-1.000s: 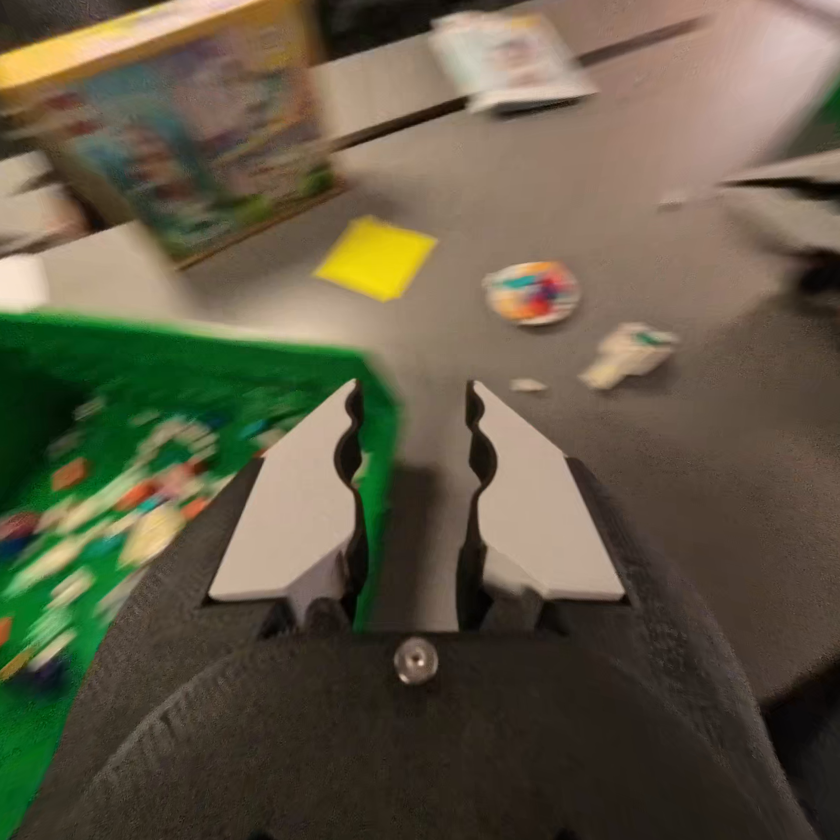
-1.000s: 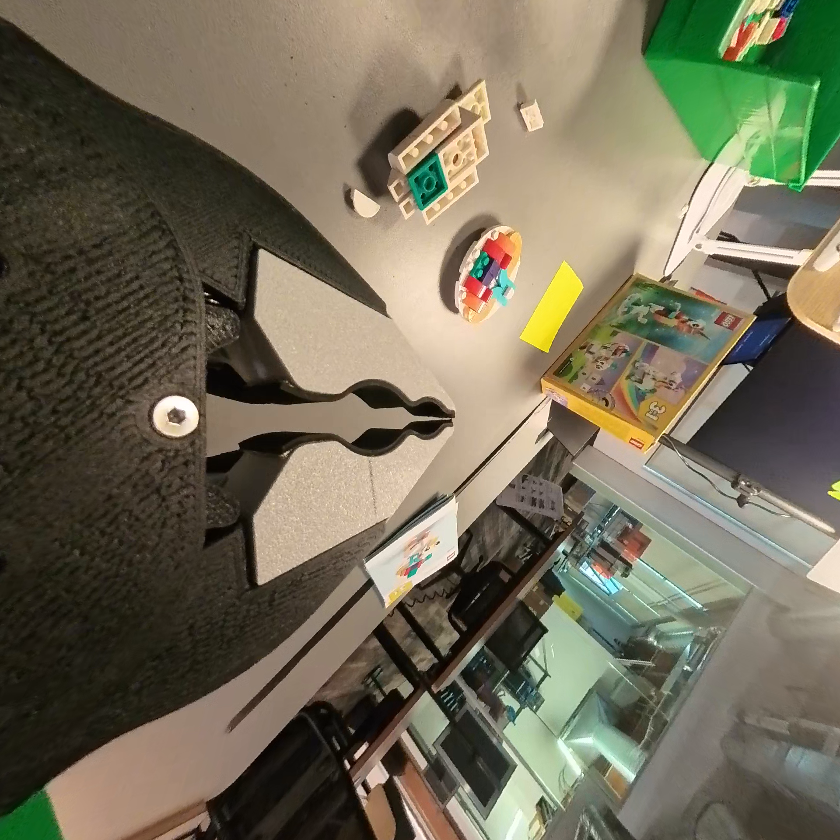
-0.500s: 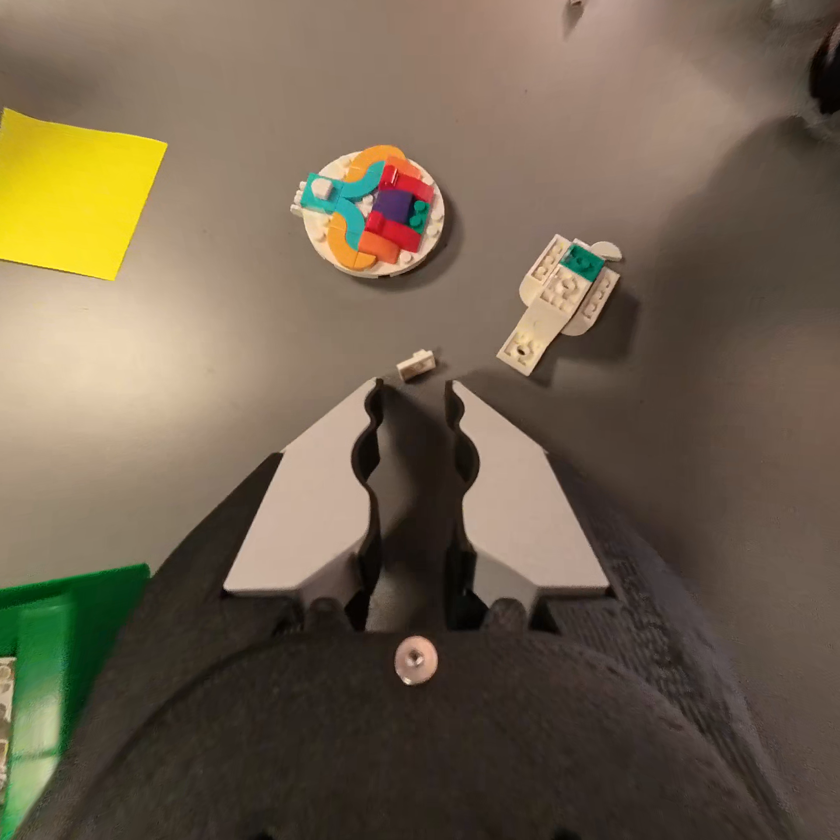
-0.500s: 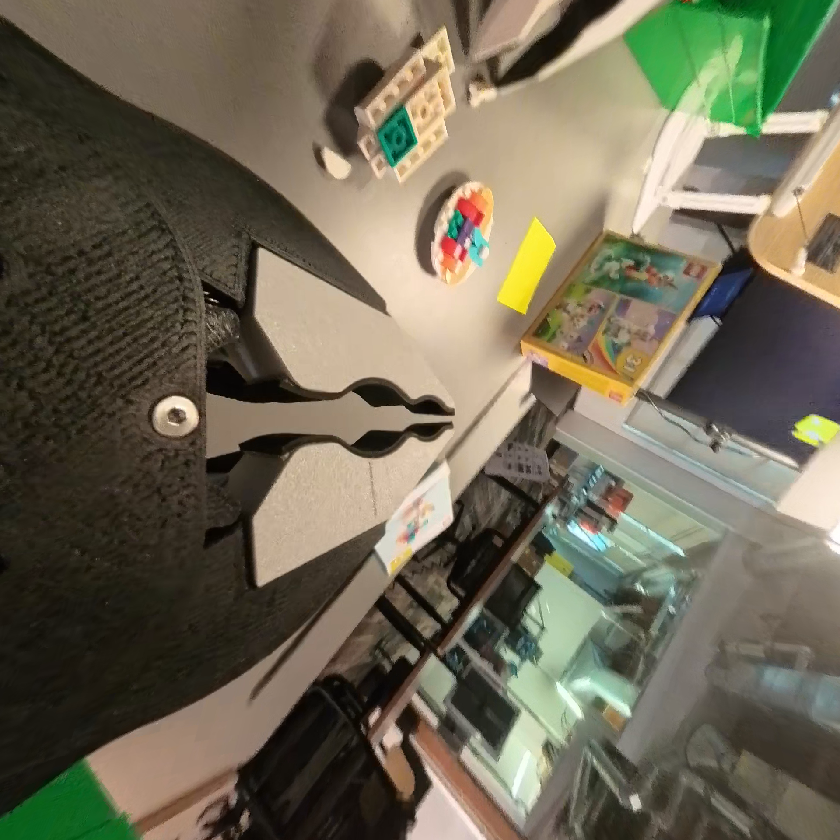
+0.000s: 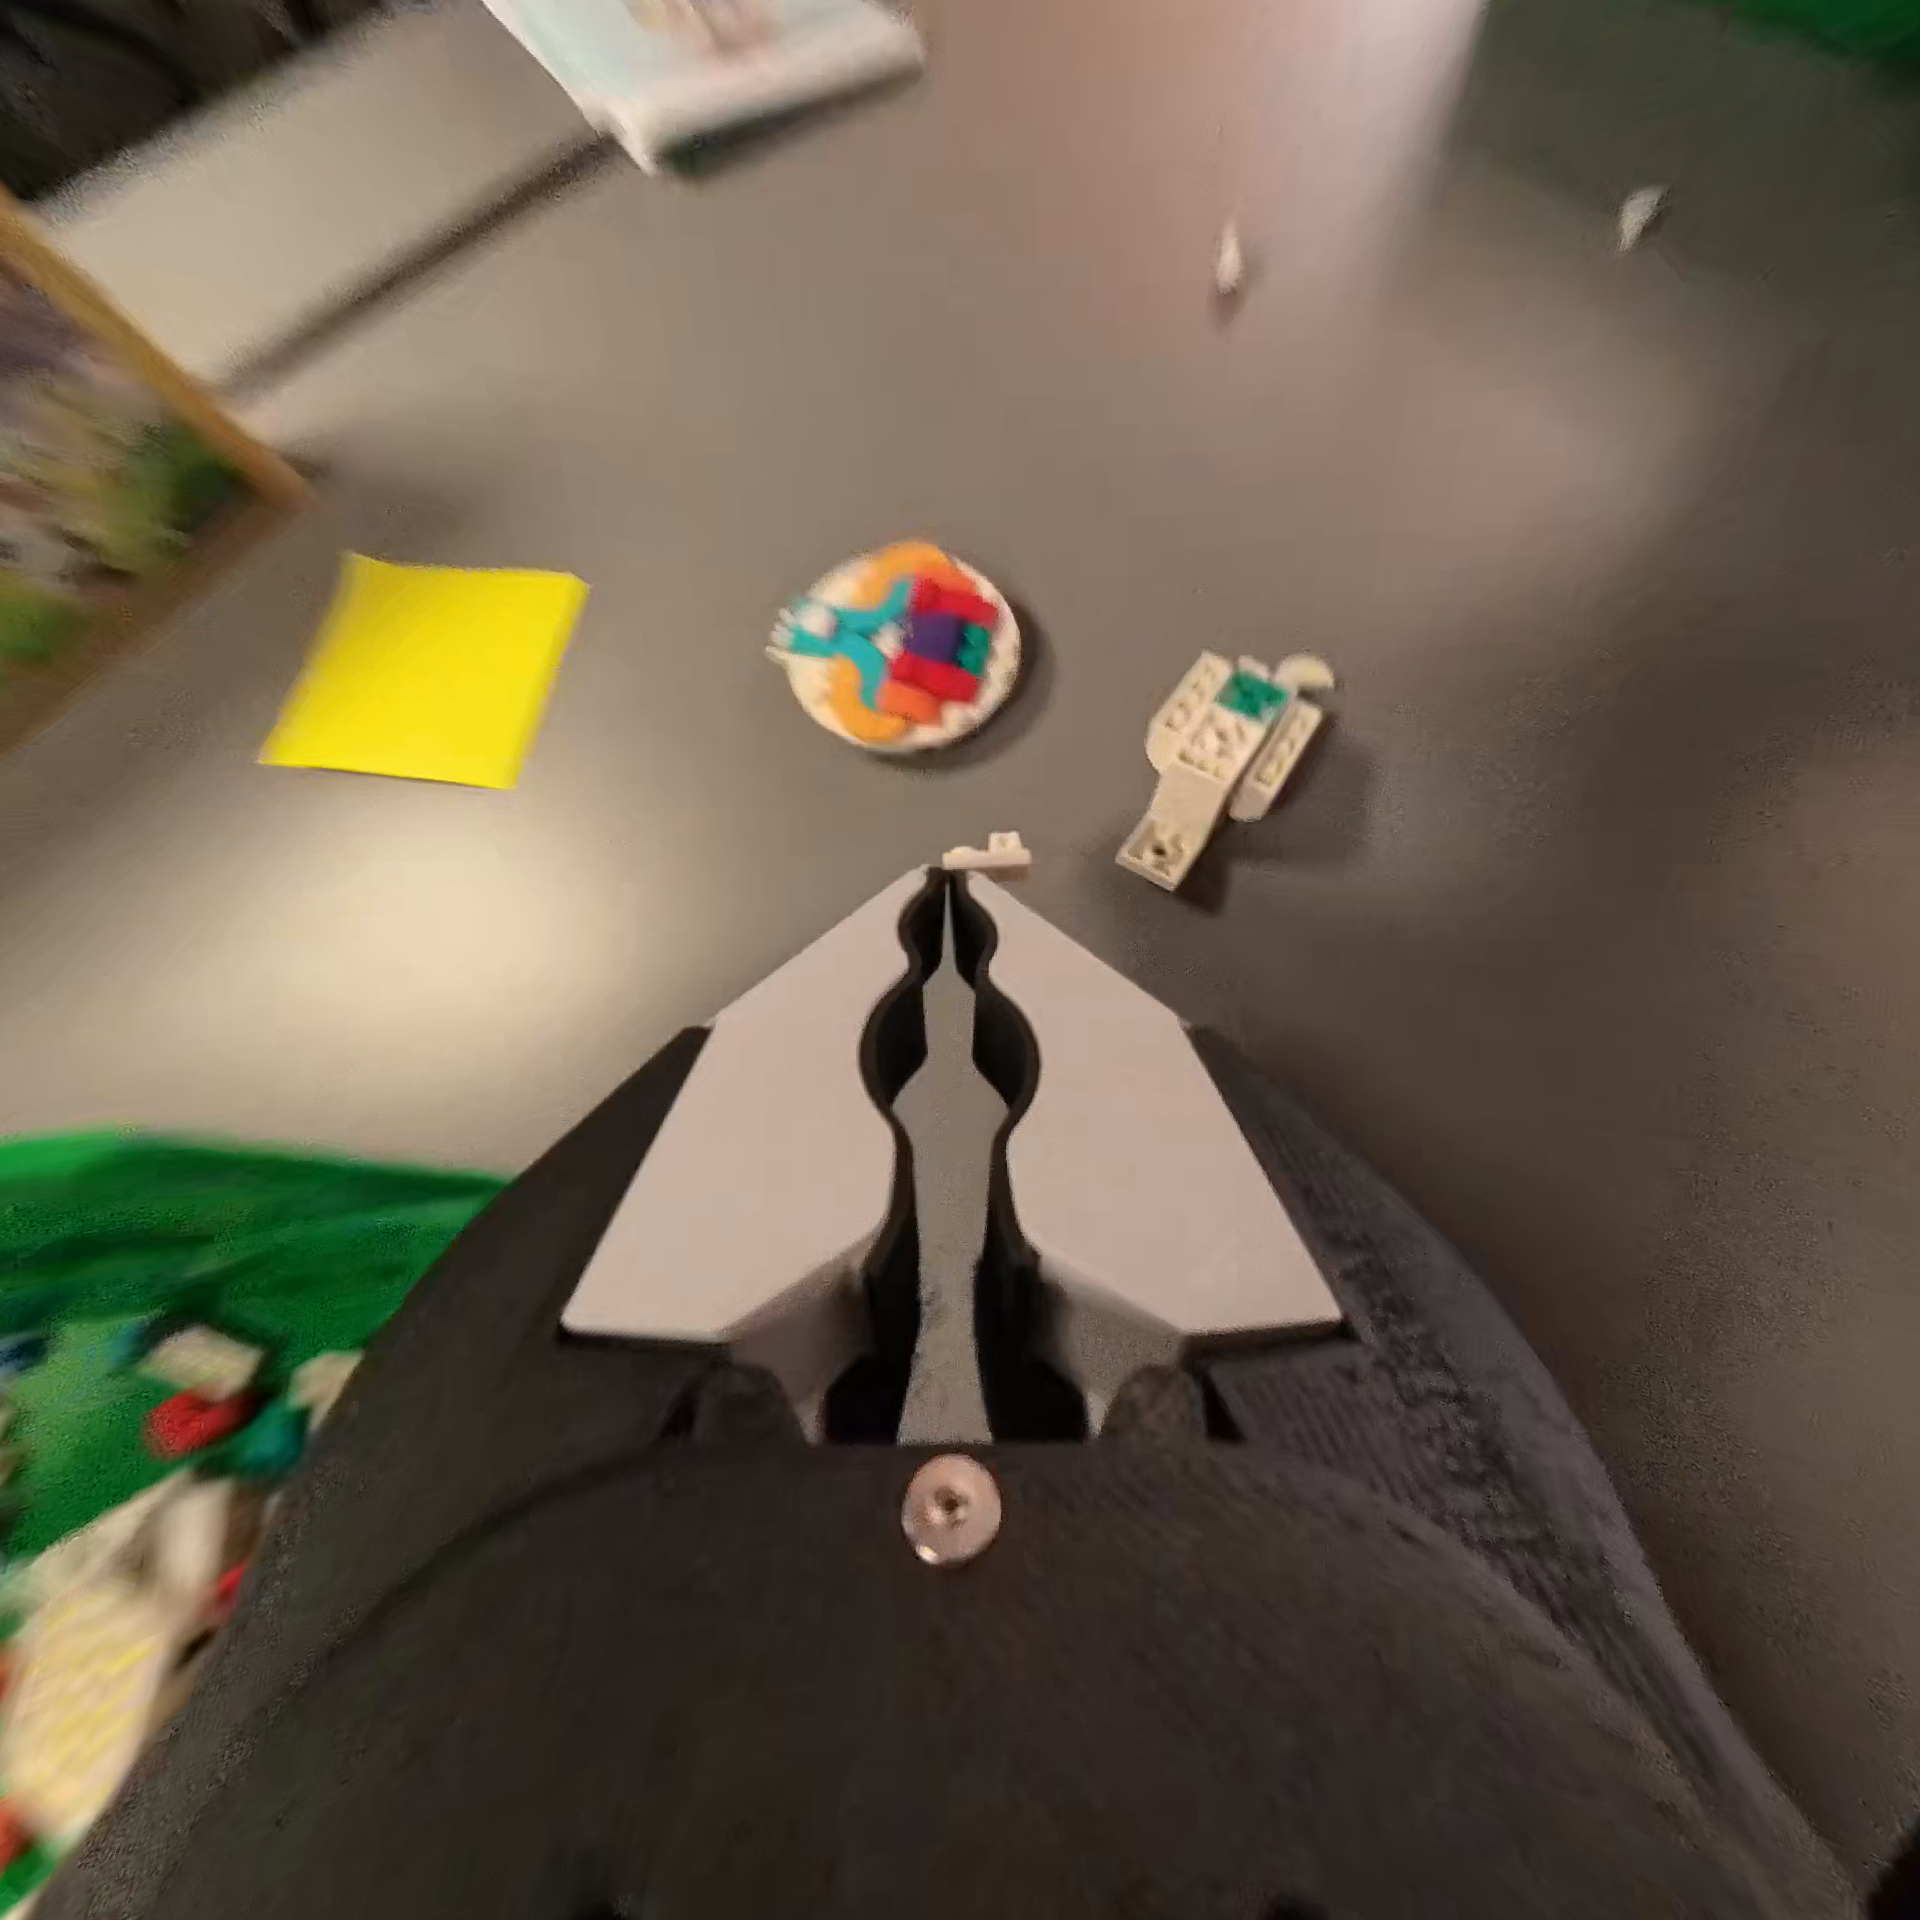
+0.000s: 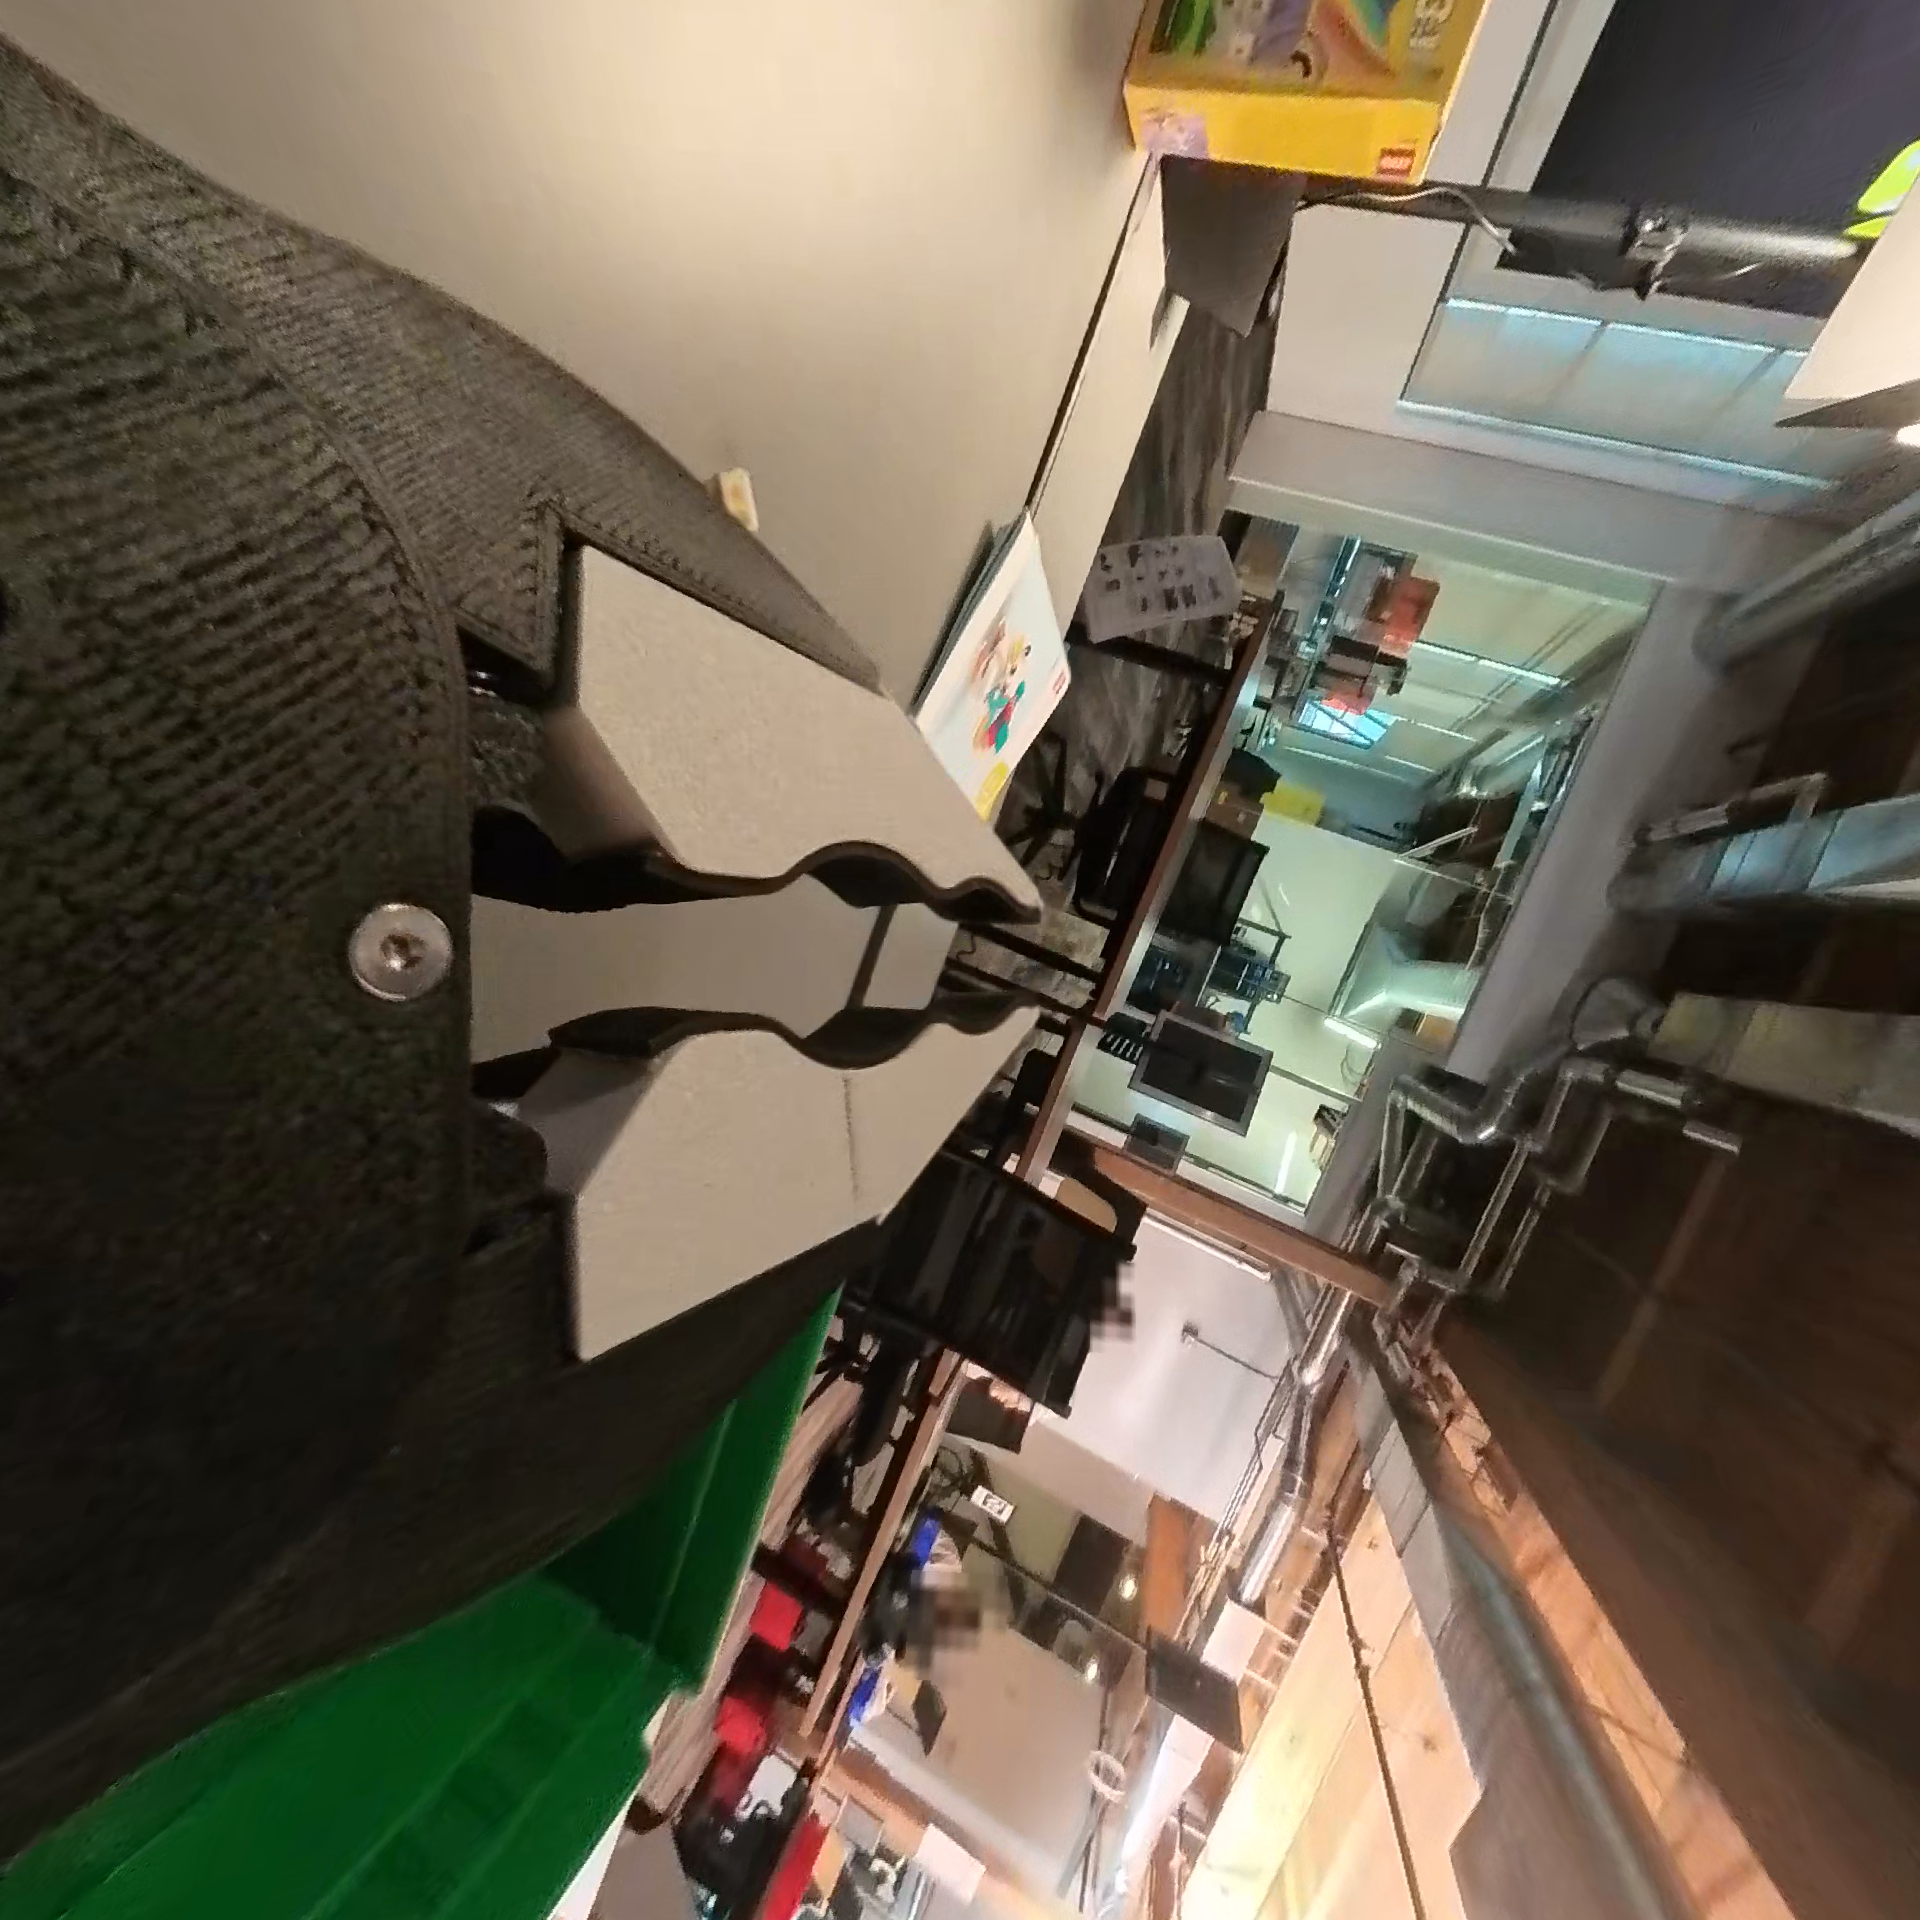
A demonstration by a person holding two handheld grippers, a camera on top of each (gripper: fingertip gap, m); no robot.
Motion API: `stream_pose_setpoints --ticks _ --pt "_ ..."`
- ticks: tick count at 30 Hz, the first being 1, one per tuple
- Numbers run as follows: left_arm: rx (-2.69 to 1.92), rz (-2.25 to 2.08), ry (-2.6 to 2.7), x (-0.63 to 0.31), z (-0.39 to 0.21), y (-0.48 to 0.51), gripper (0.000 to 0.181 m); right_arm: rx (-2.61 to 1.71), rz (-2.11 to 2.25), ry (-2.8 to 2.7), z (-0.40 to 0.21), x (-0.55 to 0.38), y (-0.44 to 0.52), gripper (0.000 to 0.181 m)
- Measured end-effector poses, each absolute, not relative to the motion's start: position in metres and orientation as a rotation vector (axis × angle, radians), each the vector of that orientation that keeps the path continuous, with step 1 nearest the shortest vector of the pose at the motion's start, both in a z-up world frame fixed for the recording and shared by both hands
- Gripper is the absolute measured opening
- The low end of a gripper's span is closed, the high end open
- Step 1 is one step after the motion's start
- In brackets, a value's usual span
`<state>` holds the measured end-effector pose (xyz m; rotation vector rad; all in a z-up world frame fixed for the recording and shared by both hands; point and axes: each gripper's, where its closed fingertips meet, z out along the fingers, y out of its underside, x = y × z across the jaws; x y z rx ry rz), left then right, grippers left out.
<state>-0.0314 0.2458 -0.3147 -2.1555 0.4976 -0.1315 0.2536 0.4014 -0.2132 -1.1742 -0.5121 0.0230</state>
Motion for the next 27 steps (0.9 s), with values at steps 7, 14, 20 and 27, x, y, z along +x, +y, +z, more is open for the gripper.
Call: stream_pose_setpoints --ticks 7,14,20,27 --pt "-2.250 0.289 0.045 -0.172 -0.260 0.178 0.000 -1.321 -0.005 -0.615 -0.230 0.257 0.404 0.008" --pt "-2.533 0.249 -0.311 -0.225 -0.307 0.139 0.029 -1.774 0.087 -1.224 -0.288 0.250 0.372 0.010" --pt "-2.328 0.342 -0.220 -0.206 -0.254 0.170 0.049 -1.816 -0.123 -1.960 -0.332 0.259 0.368 0.016" --pt "-2.035 -0.337 0.509 0.034 -0.229 0.289 0.042 -1.845 -0.072 -2.302 -0.367 0.266 0.385 0.022"
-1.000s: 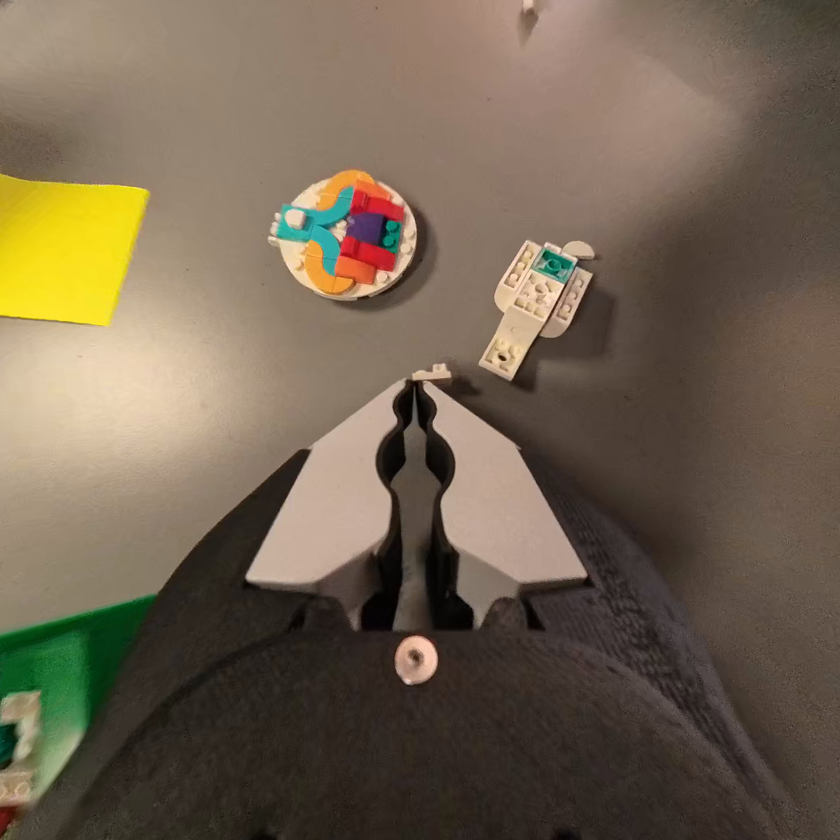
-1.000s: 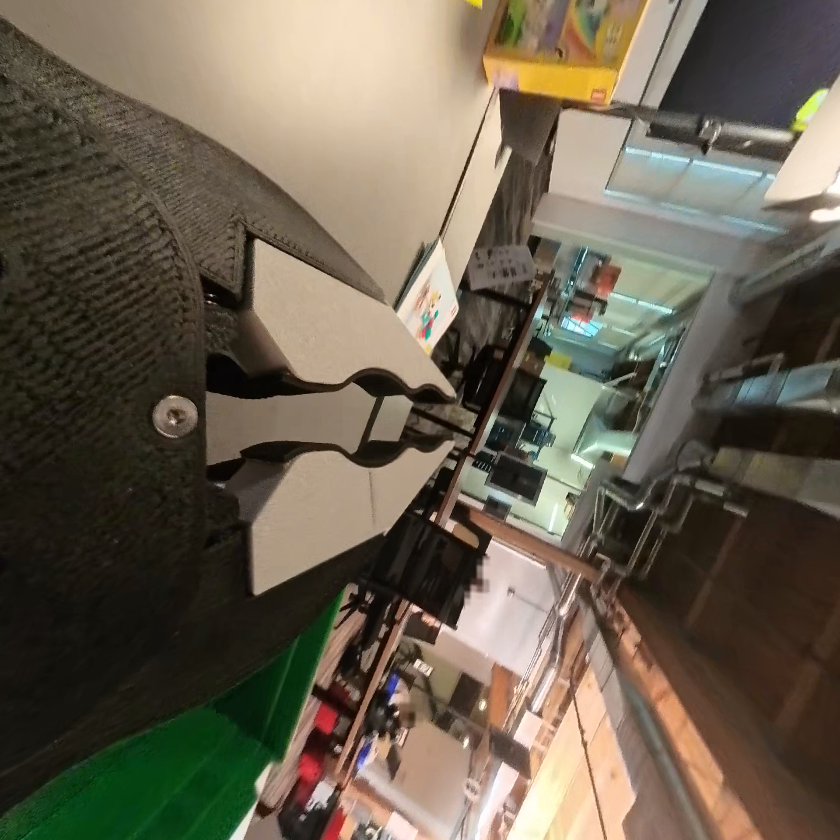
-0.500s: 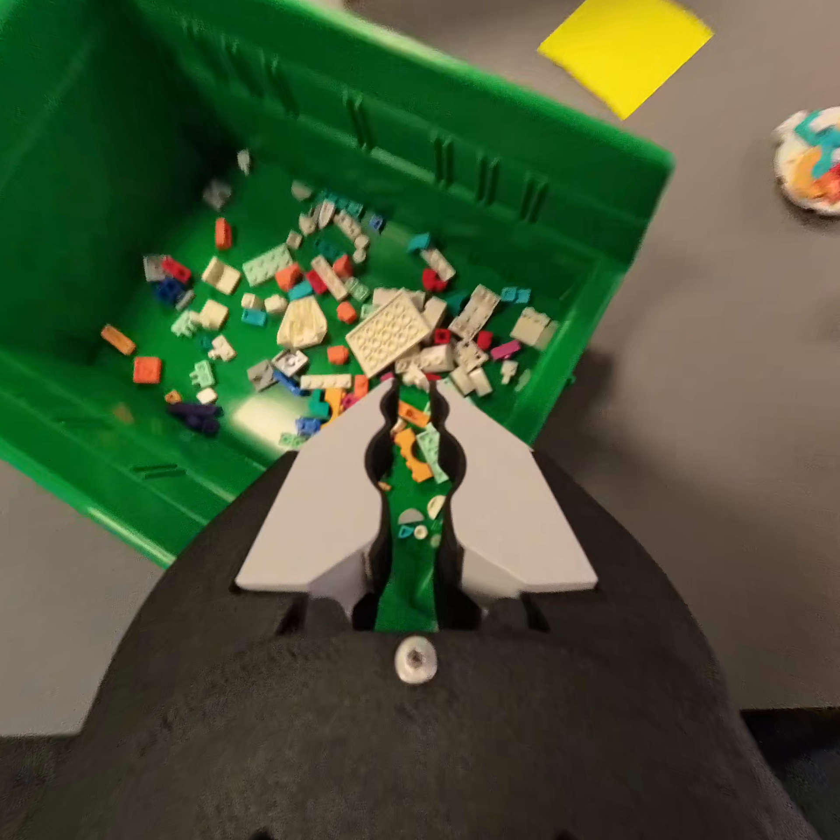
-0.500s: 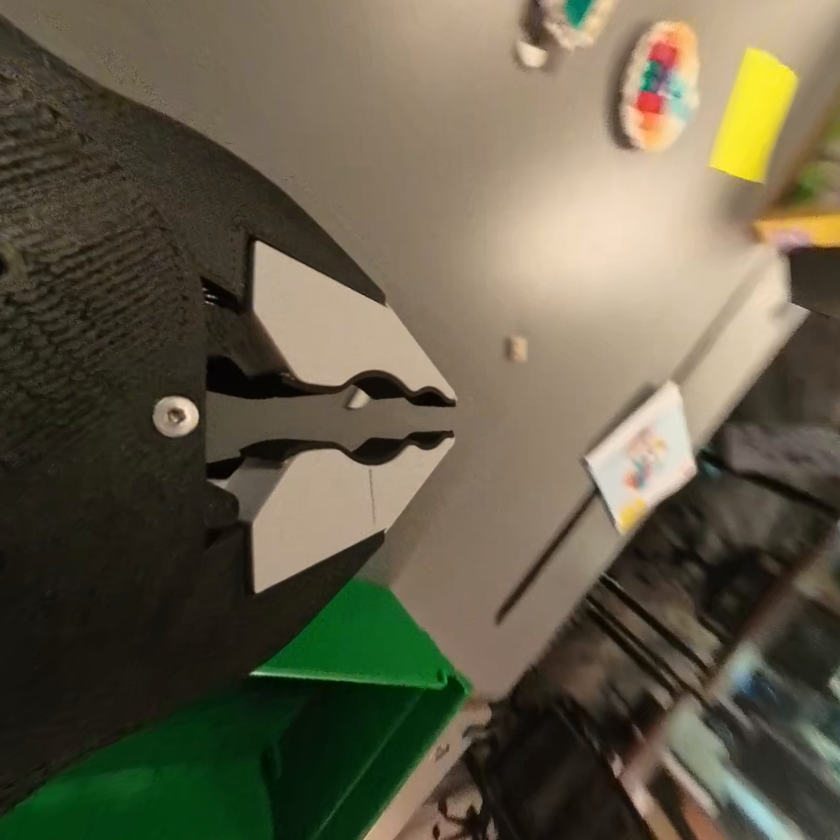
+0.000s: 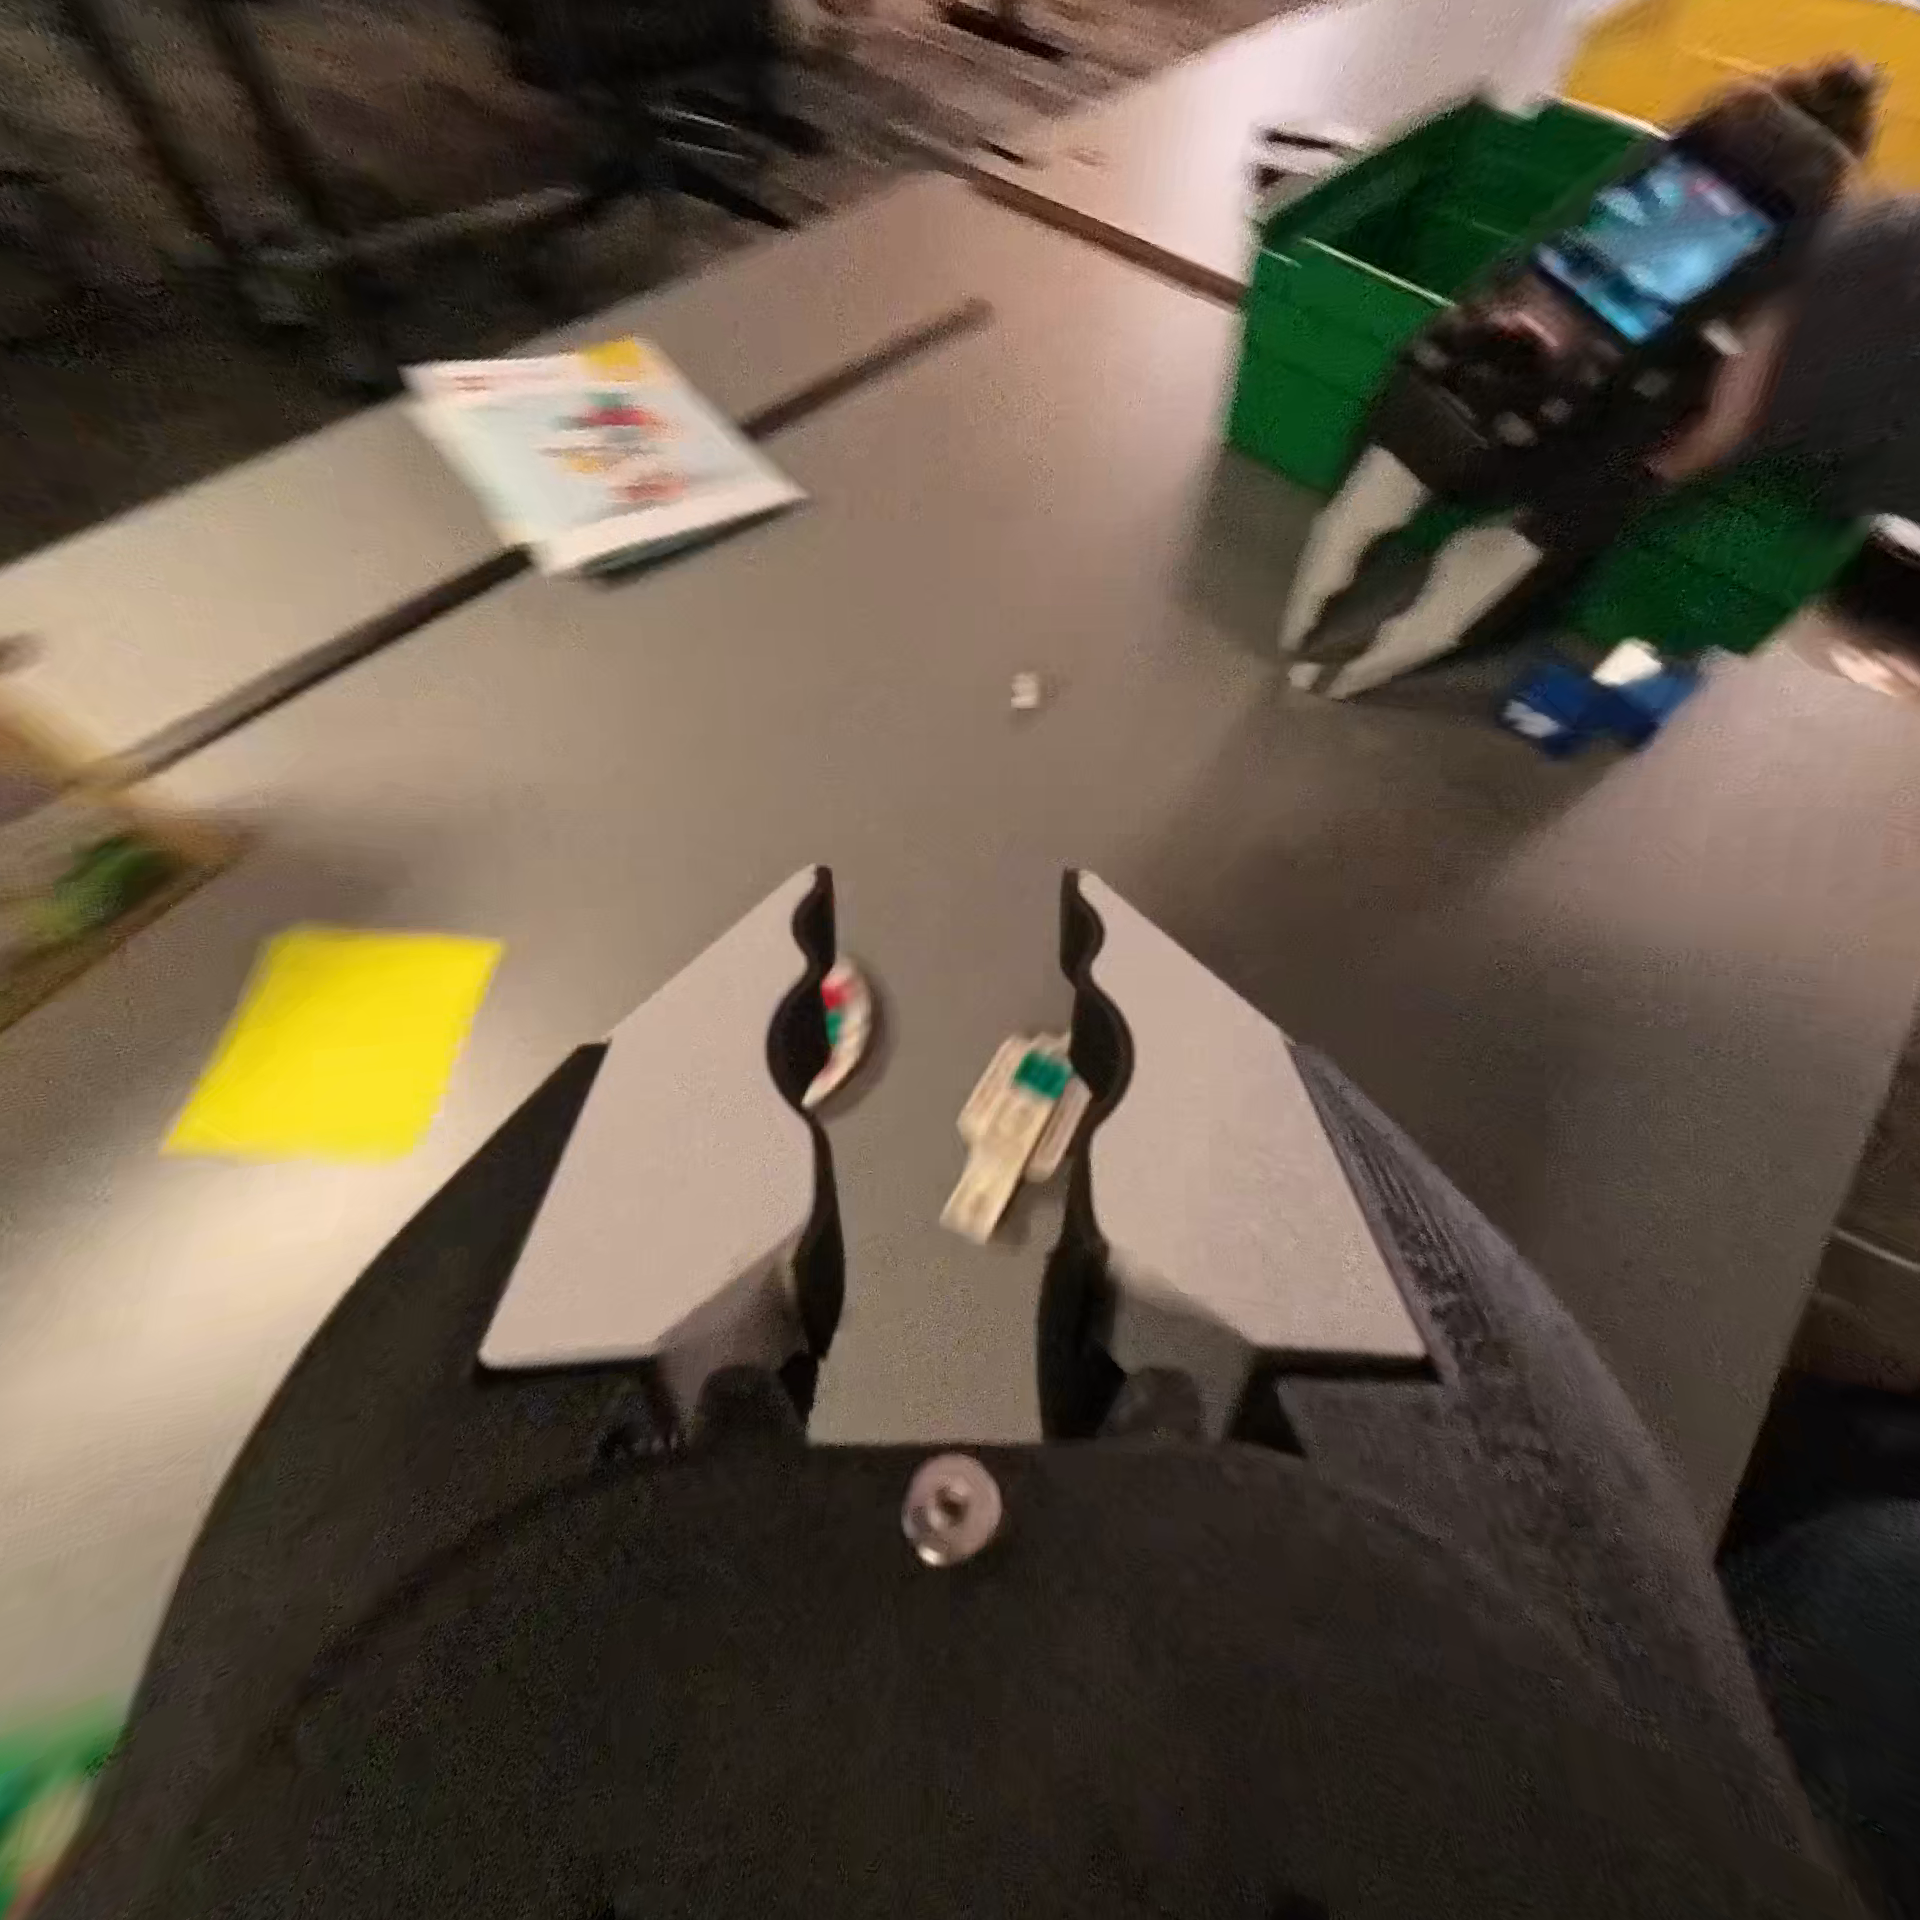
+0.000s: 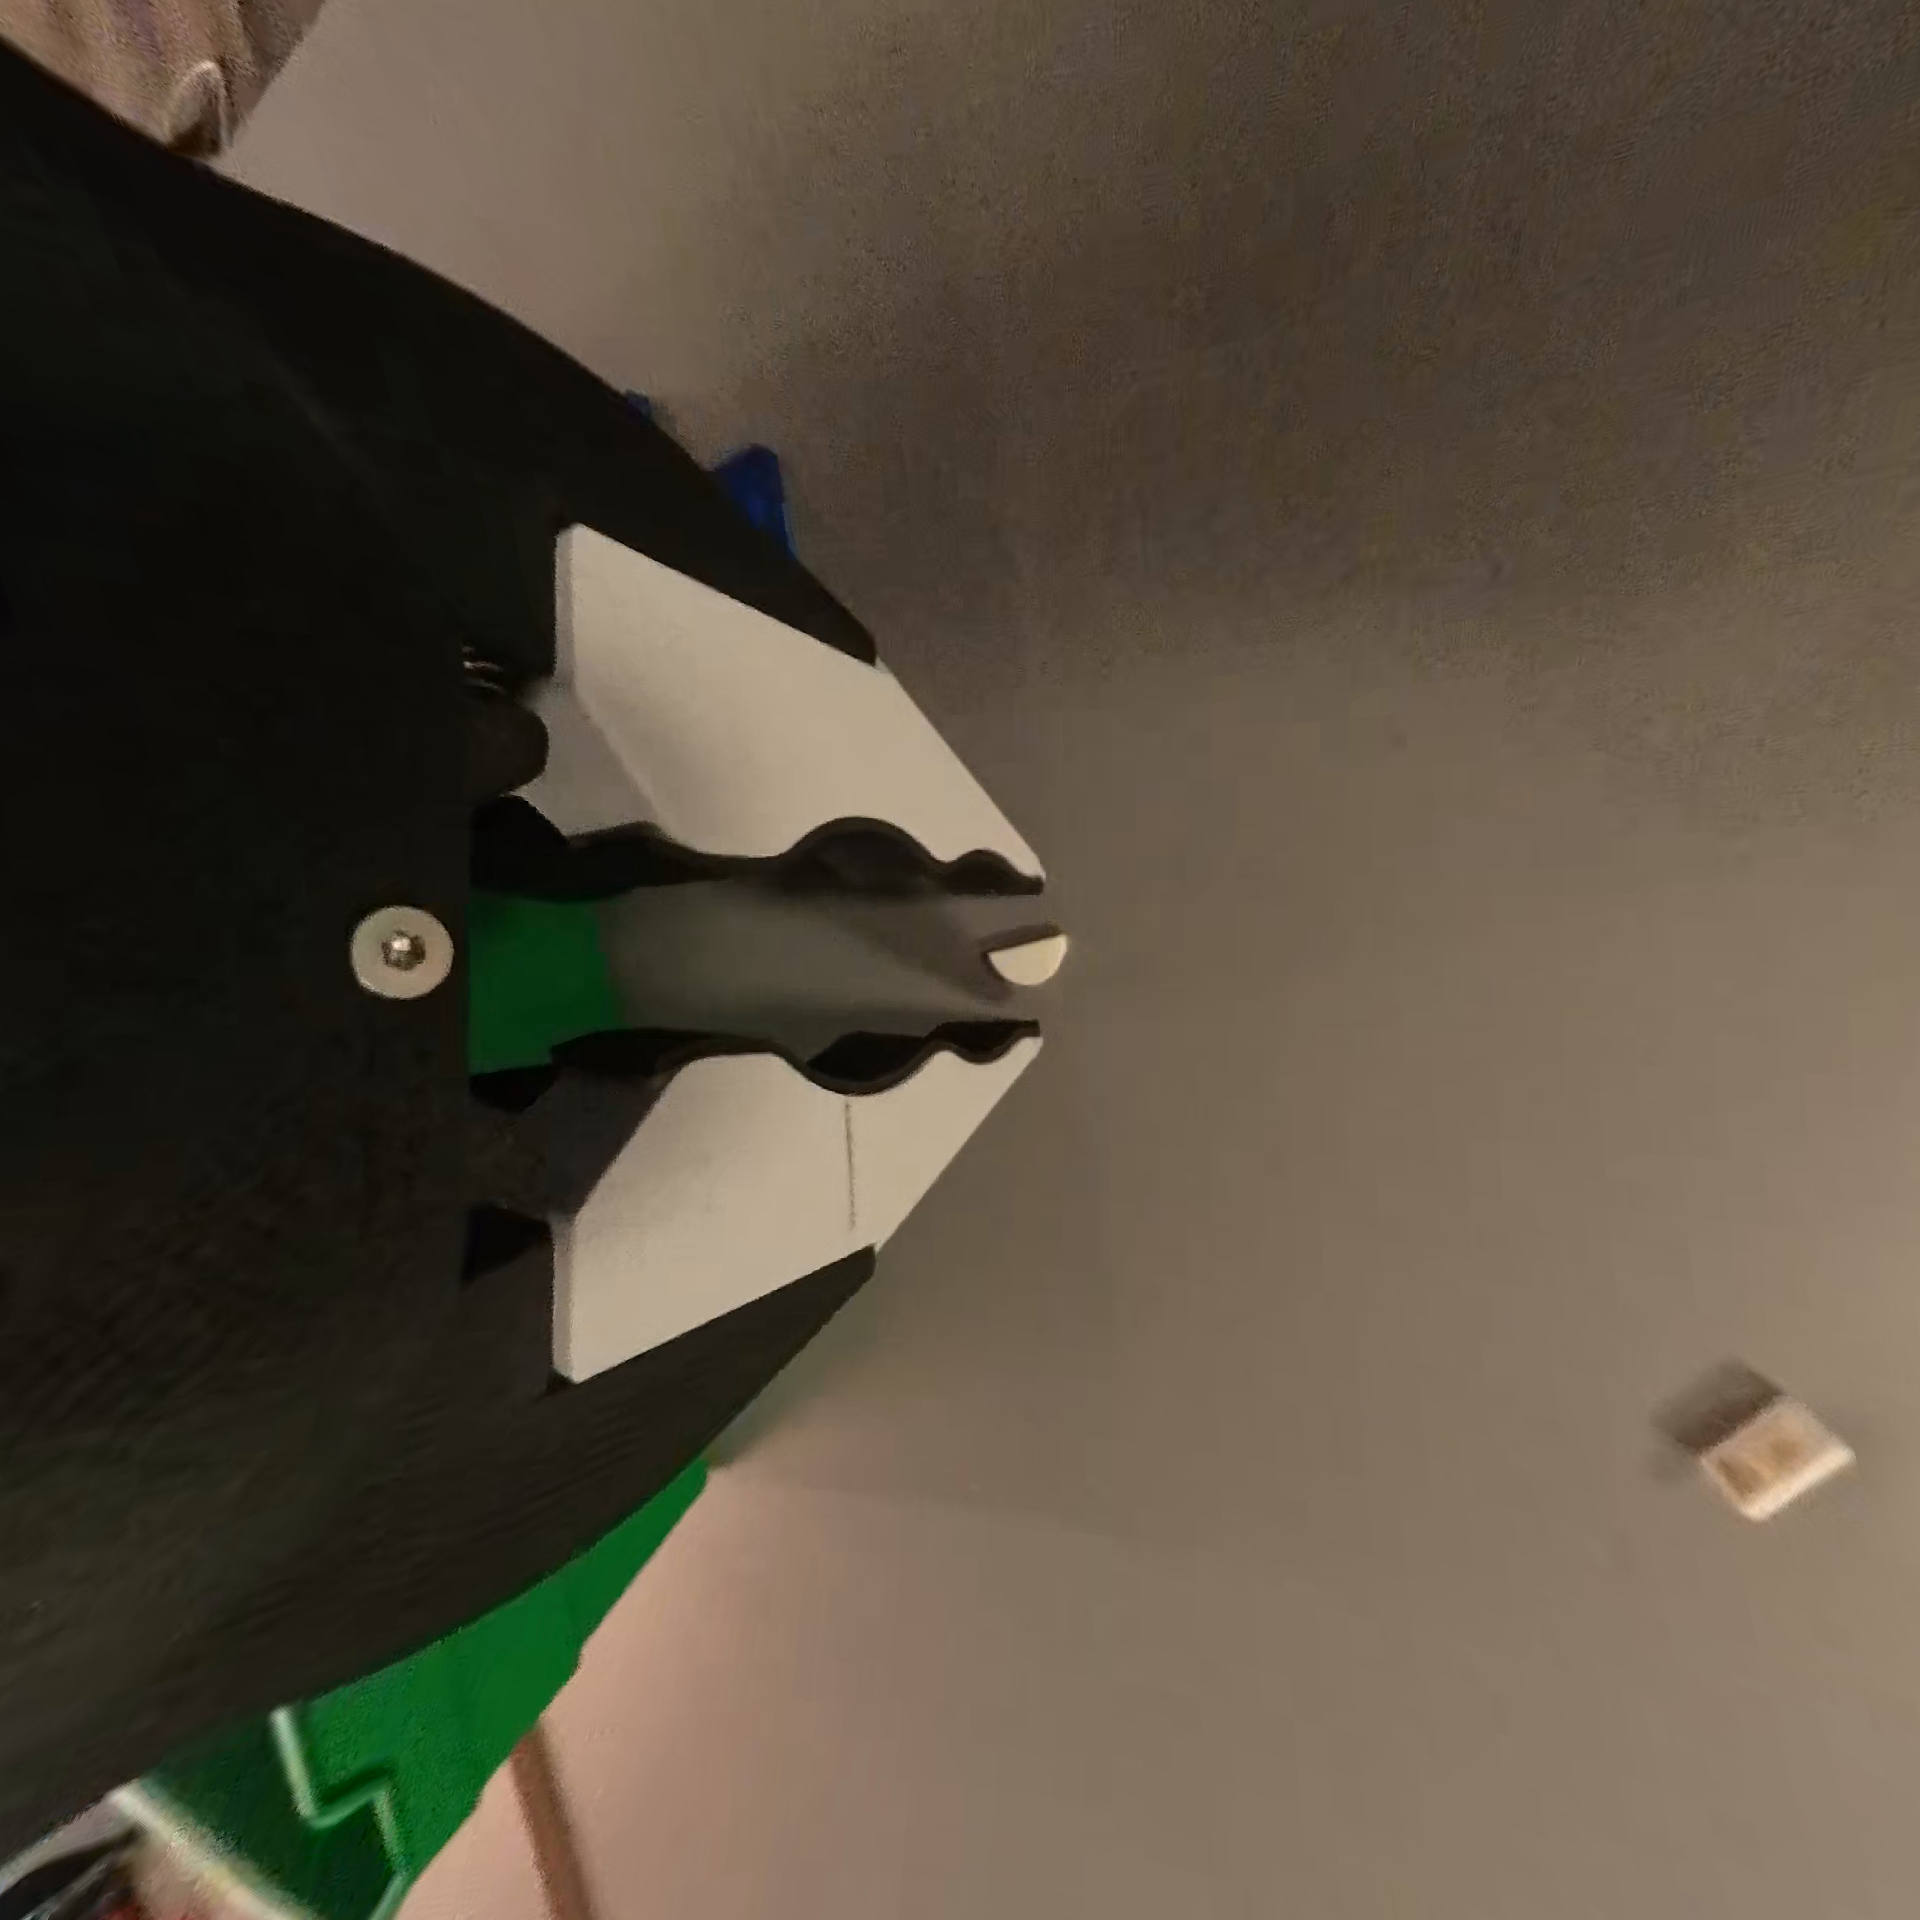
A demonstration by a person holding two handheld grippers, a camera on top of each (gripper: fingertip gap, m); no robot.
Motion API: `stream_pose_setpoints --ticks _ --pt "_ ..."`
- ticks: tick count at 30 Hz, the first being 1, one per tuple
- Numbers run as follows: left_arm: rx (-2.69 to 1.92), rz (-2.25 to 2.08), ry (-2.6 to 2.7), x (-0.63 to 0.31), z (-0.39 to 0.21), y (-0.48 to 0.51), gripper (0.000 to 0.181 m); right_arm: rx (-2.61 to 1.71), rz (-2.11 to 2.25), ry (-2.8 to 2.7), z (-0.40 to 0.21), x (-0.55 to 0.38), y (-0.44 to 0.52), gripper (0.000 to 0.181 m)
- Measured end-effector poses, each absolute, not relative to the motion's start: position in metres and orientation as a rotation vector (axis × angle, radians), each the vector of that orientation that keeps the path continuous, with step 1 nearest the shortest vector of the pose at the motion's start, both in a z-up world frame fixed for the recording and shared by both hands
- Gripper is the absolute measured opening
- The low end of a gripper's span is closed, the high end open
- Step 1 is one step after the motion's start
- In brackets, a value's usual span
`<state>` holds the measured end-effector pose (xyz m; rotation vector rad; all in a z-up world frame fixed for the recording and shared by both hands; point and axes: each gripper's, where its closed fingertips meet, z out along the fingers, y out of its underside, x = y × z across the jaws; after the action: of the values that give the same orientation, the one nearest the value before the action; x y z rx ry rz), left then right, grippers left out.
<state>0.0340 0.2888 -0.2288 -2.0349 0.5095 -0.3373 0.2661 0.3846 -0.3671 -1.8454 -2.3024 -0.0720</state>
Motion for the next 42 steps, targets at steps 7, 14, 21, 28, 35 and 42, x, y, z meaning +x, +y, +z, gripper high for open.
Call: stream_pose_setpoints --ticks 7,14,21,28,35,42 --pt "-2.133 -0.530 0.767 0.144 -0.309 0.384 0.037 -1.960 0.093 -2.301 -0.369 0.261 0.384 0.012" --pt "-2.278 -0.300 0.905 0.155 -0.351 0.419 0.033 -1.975 0.126 -2.320 -0.370 0.261 0.380 0.004" --pt "-2.365 -0.337 0.928 0.162 -0.369 0.429 0.030 -1.989 0.100 -2.274 -0.370 0.261 0.380 0.004" --pt "-2.351 -0.275 1.047 0.157 -0.369 0.426 0.003 -2.004 0.081 -2.189 -0.369 0.260 0.380 0.004" --pt "-2.144 -0.226 0.848 0.097 -0.271 0.352 0.004 -1.937 0.036 -2.092 -0.368 0.260 0.381 0.004" --pt "-2.448 0.075 0.193 -0.118 -0.257 0.203 0.004 -1.608 0.310 -2.057 -0.310 0.145 0.324 0.003"
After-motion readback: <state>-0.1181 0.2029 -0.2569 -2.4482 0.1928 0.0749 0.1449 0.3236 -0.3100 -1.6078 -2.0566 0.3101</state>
